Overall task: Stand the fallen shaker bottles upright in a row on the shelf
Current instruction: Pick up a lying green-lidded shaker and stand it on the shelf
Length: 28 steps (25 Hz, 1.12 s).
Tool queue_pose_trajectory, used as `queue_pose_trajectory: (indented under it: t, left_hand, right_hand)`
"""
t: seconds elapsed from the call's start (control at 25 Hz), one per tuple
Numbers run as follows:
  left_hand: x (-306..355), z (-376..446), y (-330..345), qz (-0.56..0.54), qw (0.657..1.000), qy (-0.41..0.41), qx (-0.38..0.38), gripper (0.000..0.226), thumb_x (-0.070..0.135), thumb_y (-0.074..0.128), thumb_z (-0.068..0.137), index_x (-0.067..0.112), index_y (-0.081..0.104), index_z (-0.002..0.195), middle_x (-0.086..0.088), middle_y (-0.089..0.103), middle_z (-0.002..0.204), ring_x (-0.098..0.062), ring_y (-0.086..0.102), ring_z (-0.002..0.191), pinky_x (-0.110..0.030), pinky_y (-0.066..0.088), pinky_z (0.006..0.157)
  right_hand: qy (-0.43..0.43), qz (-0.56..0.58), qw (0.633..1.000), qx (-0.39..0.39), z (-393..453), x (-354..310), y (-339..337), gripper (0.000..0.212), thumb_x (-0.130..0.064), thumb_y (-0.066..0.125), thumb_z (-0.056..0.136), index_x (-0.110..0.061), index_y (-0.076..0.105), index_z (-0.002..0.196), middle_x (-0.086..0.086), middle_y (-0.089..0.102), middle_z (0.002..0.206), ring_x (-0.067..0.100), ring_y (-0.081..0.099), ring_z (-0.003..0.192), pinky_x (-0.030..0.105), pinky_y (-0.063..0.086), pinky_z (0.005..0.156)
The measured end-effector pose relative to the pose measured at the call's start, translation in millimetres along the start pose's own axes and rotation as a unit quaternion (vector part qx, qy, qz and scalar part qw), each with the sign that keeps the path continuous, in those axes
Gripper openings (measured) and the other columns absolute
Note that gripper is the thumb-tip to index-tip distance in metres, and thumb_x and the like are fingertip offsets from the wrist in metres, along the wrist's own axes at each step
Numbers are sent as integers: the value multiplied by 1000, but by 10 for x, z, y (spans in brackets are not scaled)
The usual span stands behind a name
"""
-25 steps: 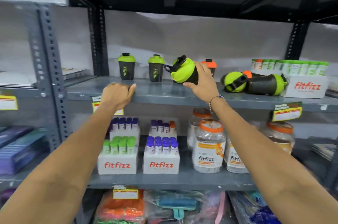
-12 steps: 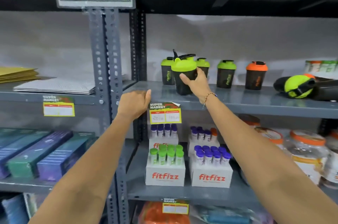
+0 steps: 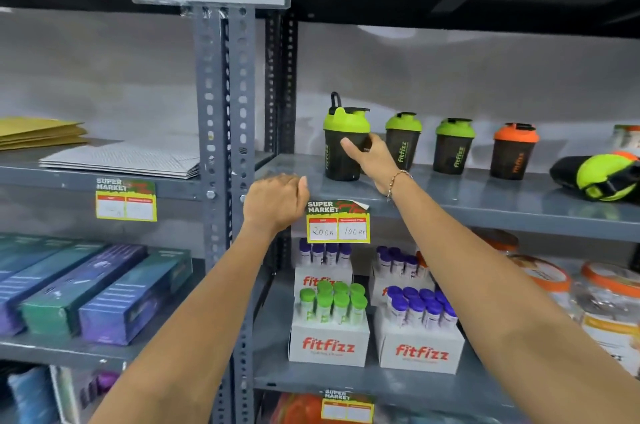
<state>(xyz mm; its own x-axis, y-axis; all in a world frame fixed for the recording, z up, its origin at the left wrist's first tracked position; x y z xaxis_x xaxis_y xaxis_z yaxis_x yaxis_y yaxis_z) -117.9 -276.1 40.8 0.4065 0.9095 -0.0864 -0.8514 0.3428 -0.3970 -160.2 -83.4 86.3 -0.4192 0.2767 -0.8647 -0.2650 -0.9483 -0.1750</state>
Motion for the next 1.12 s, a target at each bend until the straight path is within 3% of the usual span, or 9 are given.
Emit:
queue_pose_trajectory:
  t: [0.08, 0.2, 0.28, 0.44, 0.6, 0.8, 0.92, 1.0, 1.12]
  left_hand:
    - [-8, -3, 7, 5, 1000, 2, 12, 53, 27, 30, 92, 9, 68, 59, -7, 66, 55, -26, 60, 46, -23, 37, 42]
    - [-16, -9, 39, 3, 1000, 5, 19, 54, 28, 29, 93, 9, 72, 66, -6, 70, 60, -26, 63, 50, -24, 40, 44]
    - [-28, -15, 56, 2, 1000, 4, 25, 54, 27, 29, 93, 9, 74, 69, -7, 71, 63, -26, 64, 52, -26, 43, 44]
    - [-31, -16, 66, -5, 1000, 9, 28, 53, 26, 30, 94, 8, 74, 71, -7, 72, 65, -25, 65, 53, -28, 43, 44]
    - [-29, -19, 59, 0, 999, 7, 32, 53, 26, 30, 93, 8, 73, 69, -6, 71, 62, -25, 64, 51, -26, 40, 42]
    - [-26, -13, 48, -1, 999, 13, 33, 51, 26, 31, 93, 8, 73, 69, -6, 71, 62, -24, 64, 50, -25, 40, 42]
    - [-14, -20, 31, -3, 999, 14, 35, 51, 25, 32, 93, 8, 73, 68, -6, 69, 60, -24, 63, 48, -24, 39, 42]
    - [-14, -14, 25, -5, 999, 13, 34, 51, 25, 32, 93, 8, 73, 67, -6, 70, 60, -24, 62, 47, -24, 39, 42]
    - [-17, -27, 40, -8, 1000, 11, 28, 52, 26, 31, 93, 8, 73, 69, -7, 70, 62, -25, 63, 49, -26, 41, 43]
  right_hand:
    - [14, 30, 999, -1, -4, 26, 7, 61, -25, 69, 85, -4, 41, 135, 8, 60, 123, 20, 58, 116, 31, 47, 99]
    - [68, 96, 992, -46, 8, 92, 41, 76, -5, 70, 82, -2, 25, 143, 9, 54, 134, 22, 53, 123, 39, 42, 107]
    - [73, 66, 993, -64, 19, 119, 64, 81, 3, 70, 79, -3, 21, 143, 7, 52, 132, 21, 51, 122, 37, 42, 106]
    - [60, 16, 996, -56, 26, 112, 79, 94, -6, 80, 71, -6, 15, 140, 6, 53, 123, 19, 52, 118, 33, 47, 99]
    - [94, 53, 992, -68, 32, 135, 62, 95, 5, 75, 71, -7, 14, 143, 12, 57, 128, 22, 56, 115, 28, 48, 89]
    - [83, 21, 993, -81, 7, 143, 77, 95, -4, 81, 70, -9, 18, 141, 5, 54, 121, 20, 52, 116, 34, 46, 98]
    - [100, 56, 990, -82, -3, 120, 45, 95, 1, 76, 73, -11, 13, 144, 10, 58, 124, 16, 55, 107, 26, 42, 86]
    - [109, 39, 990, -82, -18, 127, 40, 96, 8, 72, 73, -11, 11, 144, 15, 56, 130, 21, 54, 111, 23, 43, 78]
    - [94, -7, 993, -74, -23, 152, 55, 102, 3, 80, 68, -9, 10, 141, 15, 51, 133, 24, 50, 123, 36, 45, 101]
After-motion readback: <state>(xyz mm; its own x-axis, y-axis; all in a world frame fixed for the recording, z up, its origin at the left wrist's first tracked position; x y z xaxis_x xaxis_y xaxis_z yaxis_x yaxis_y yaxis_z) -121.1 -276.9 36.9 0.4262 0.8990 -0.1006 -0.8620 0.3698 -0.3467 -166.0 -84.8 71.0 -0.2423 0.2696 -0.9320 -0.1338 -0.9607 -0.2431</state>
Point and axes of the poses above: each hand's wrist, its own z-axis towards the middle knuckle, its own y-axis out of the palm, x = y × z, the point moved 5 cm from there along z, towards the middle knuckle
